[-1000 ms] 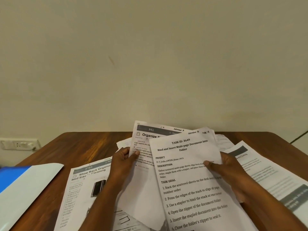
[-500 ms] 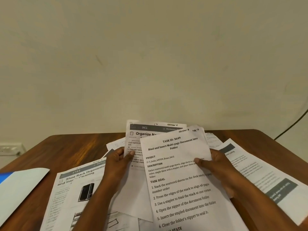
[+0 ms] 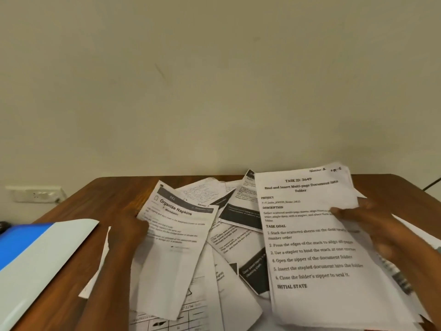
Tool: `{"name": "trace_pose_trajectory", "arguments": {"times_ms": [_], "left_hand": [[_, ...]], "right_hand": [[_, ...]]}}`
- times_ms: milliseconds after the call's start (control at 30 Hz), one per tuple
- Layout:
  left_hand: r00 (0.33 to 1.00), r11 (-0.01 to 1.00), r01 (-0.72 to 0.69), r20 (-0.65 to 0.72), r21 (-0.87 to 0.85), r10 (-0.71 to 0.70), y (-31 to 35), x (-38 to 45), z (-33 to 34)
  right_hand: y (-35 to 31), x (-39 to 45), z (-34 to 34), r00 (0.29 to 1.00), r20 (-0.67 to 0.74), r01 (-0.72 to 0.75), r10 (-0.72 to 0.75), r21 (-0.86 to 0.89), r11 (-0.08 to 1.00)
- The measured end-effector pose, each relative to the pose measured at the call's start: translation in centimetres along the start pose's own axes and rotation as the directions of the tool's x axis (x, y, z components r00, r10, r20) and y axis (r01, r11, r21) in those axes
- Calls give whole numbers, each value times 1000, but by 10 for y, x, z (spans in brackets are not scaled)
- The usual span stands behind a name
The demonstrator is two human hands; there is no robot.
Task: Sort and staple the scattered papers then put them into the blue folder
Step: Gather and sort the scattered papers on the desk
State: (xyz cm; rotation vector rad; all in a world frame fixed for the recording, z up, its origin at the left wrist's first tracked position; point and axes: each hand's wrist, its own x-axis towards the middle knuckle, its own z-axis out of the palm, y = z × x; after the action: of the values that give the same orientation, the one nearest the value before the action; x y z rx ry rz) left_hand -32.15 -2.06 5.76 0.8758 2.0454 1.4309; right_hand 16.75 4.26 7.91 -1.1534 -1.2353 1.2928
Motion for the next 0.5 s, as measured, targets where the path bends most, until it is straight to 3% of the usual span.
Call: {"name": "trace_pose_trajectory", "arguments": {"times_ms": [100, 233, 333, 433, 500], "left_hand": [[993, 988, -69, -83, 140, 81, -7, 0, -8], [983, 937, -56, -148, 346, 113, -9, -2, 2], [981, 862, -127, -68, 491, 183, 7, -6, 20], [950, 927, -285, 201, 243, 240, 44, -32, 44], [899, 982, -185, 408, 31, 156, 71, -62, 62]], "right_hand": [[-5, -5, -4, 1000, -22, -15, 15, 5, 1000], [-5, -4, -3, 999, -22, -26, 27, 72, 997], [0, -1, 9, 999, -20, -23, 25, 126, 992], [8, 3, 33, 999, -33, -12, 19, 205, 979], [13, 3, 51, 996, -41, -62, 74, 236, 970]]}}
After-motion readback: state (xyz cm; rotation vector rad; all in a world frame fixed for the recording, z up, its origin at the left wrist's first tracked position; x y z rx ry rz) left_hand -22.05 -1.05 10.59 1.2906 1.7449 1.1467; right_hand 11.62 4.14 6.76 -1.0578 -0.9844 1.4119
